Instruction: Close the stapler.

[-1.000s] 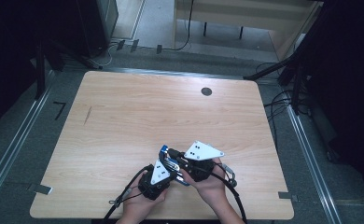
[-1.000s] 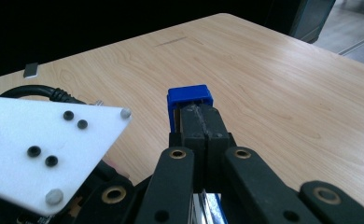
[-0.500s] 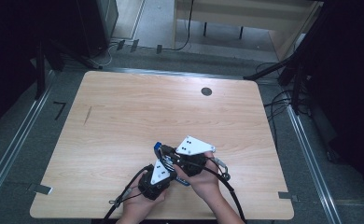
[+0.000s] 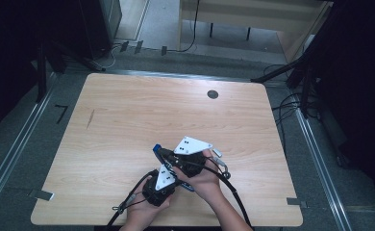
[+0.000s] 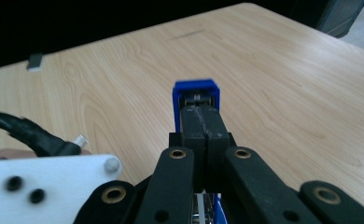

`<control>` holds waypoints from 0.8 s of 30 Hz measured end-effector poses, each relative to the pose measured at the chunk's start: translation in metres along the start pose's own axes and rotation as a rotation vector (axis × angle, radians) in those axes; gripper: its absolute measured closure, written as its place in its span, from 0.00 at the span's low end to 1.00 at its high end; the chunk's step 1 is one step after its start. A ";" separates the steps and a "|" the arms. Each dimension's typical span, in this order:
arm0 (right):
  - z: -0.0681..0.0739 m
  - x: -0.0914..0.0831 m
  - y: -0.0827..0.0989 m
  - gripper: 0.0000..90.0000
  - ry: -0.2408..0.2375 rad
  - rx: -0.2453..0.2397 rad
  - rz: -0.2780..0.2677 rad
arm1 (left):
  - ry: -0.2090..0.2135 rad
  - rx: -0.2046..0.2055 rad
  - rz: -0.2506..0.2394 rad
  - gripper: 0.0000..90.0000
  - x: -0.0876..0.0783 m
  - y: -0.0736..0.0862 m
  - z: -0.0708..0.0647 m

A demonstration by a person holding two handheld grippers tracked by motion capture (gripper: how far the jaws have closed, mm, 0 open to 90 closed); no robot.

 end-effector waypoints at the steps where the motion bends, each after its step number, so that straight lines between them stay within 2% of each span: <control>1: 0.000 0.002 0.002 1.00 -0.002 -0.003 0.007 | 0.000 0.001 0.001 1.00 0.000 0.000 0.000; 7: -0.001 0.009 0.003 1.00 -0.008 0.006 0.009 | 0.001 0.001 0.001 1.00 0.000 0.000 0.000; 21: -0.004 0.025 0.008 1.00 -0.021 0.022 0.050 | 0.001 0.008 0.005 1.00 0.000 0.001 0.000; 24: -0.006 0.030 0.014 1.00 -0.019 0.027 0.084 | 0.000 0.008 0.007 1.00 0.000 0.001 0.000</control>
Point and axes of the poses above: each handheld gripper's, and its own axes: x roughly forward along the jaws, y roughly out of its underside, z roughly to its left, the point moved 10 cm from there along x, roughly forward along the jaws, and after that the axes turned 3 degrees about -y, right-handed, at the moved point
